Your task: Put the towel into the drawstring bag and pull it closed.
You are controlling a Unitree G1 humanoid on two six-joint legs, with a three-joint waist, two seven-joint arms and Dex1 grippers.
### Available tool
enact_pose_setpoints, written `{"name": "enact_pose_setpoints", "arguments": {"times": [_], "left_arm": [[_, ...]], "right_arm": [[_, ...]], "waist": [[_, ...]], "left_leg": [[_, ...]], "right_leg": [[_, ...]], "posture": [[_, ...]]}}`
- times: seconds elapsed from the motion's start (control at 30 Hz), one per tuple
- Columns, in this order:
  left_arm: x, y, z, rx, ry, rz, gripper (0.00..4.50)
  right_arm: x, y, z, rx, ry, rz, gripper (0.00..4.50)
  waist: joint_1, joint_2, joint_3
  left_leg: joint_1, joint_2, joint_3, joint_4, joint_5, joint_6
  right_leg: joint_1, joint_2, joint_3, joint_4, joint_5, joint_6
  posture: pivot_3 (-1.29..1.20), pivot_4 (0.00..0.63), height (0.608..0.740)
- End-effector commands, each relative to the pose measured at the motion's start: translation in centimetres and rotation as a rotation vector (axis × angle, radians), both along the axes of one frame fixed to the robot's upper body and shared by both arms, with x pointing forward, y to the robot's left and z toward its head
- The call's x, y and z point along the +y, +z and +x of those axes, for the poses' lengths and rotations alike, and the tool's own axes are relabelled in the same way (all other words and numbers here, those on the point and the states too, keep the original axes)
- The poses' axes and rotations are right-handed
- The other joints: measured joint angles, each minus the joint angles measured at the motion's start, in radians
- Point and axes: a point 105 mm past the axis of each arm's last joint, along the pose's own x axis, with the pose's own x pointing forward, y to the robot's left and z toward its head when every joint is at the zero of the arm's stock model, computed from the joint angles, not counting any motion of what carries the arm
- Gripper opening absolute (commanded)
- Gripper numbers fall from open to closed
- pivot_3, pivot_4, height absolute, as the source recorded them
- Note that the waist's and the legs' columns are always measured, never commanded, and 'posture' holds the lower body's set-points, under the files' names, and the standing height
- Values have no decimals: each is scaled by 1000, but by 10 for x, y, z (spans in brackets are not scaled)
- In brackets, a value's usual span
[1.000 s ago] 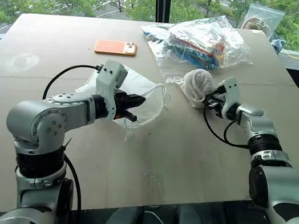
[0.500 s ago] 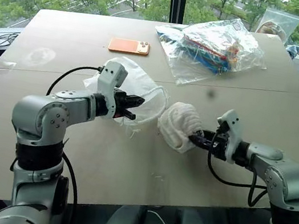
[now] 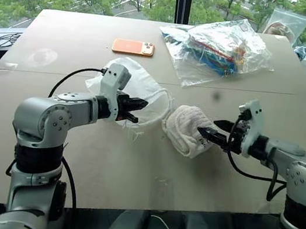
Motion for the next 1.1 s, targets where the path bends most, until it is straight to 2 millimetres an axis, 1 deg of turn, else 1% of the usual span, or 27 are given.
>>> {"name": "enact_pose_setpoints", "arguments": {"times": [0.03,0.23,0.27,0.4,0.47,0.5,0.57,0.7,0.8,0.87,1.03,1.1], "left_arm": [[-5,12,-3,-61,-29,18,0],[-4,12,-4,-64,-28,25,0],[-5,11,-5,-68,-31,28,0],[-5,13,-8,-75,-24,24,0],[-5,13,-10,-75,-21,23,0],[-5,12,-11,-75,-21,24,0],[-7,12,-12,-76,-24,24,0],[-8,14,-12,-78,-25,24,0],[-8,15,-12,-82,-26,26,0],[-9,16,-13,-84,-26,26,0],[-9,17,-13,-83,-23,27,0],[-10,17,-12,-81,-22,28,0]], "right_arm": [[0,-5,12,-15,26,-37,4444],[-10,-15,25,-26,68,-126,4444],[-12,-14,26,-37,75,-134,4444],[-18,6,30,-82,91,-124,4444],[-19,8,32,-79,100,-118,4444],[-19,6,34,-64,105,-115,4444],[-15,-4,38,-18,116,-106,4444],[0,-26,39,93,183,-74,4444],[6,-39,44,135,196,-76,4444],[8,-47,43,151,219,-91,4444],[27,-64,23,164,356,-142,4444],[37,-77,10,154,414,-188,4444]], "waist": [[2,0,0],[0,0,0],[-1,0,0],[-2,0,0],[-1,0,0],[-1,0,0],[-1,0,0],[-2,0,0],[-12,-1,0],[-23,-1,-1],[-33,-2,-2],[-33,-3,-2]], "left_leg": [[0,0,0,0,0,0],[-1,-1,-1,0,0,0],[-1,-1,-1,0,0,0],[-1,0,0,0,0,0],[-1,0,0,0,0,0],[-1,0,-1,0,0,0],[-1,0,-1,0,0,0],[-1,0,0,0,0,0],[0,0,0,0,0,0],[0,0,0,0,0,0],[2,2,0,0,0,0],[2,2,0,0,0,0]], "right_leg": [[0,0,0,-1,0,0],[0,0,-1,-2,0,0],[0,0,-1,-2,0,0],[0,0,0,-2,0,0],[0,-1,0,-2,0,0],[0,0,-1,-2,0,0],[0,0,-1,-2,0,0],[0,-1,-1,-2,0,0],[1,0,0,-2,0,0],[1,0,0,-2,0,0],[1,1,0,-1,0,-1],[1,1,0,-1,0,-1]], "posture": [[0,150,740],[0,150,740],[0,150,740],[0,150,740],[0,150,740],[0,150,740],[0,150,740],[0,150,740],[0,150,740],[0,150,740],[0,150,740],[0,150,740]]}}
